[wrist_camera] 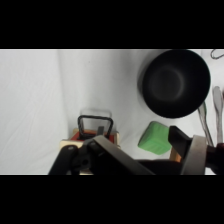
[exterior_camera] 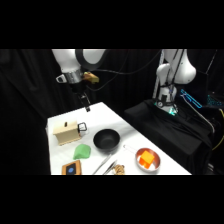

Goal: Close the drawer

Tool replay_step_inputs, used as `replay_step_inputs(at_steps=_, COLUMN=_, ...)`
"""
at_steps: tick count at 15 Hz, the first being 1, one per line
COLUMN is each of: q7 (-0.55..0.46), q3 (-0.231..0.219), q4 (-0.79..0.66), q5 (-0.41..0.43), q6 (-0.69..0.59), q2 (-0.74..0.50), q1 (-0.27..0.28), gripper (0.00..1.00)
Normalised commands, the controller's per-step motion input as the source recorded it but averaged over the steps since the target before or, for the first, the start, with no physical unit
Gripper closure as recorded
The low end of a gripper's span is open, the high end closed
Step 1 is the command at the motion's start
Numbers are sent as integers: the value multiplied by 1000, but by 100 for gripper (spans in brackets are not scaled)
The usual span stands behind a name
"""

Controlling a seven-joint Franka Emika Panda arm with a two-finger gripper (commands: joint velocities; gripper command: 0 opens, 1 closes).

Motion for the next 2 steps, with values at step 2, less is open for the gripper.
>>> replay_step_inputs(at_steps=2, q7=-57, q3=-12, q4=-63, q5=71, q6=-229, q2=-284, q1=13, gripper=0)
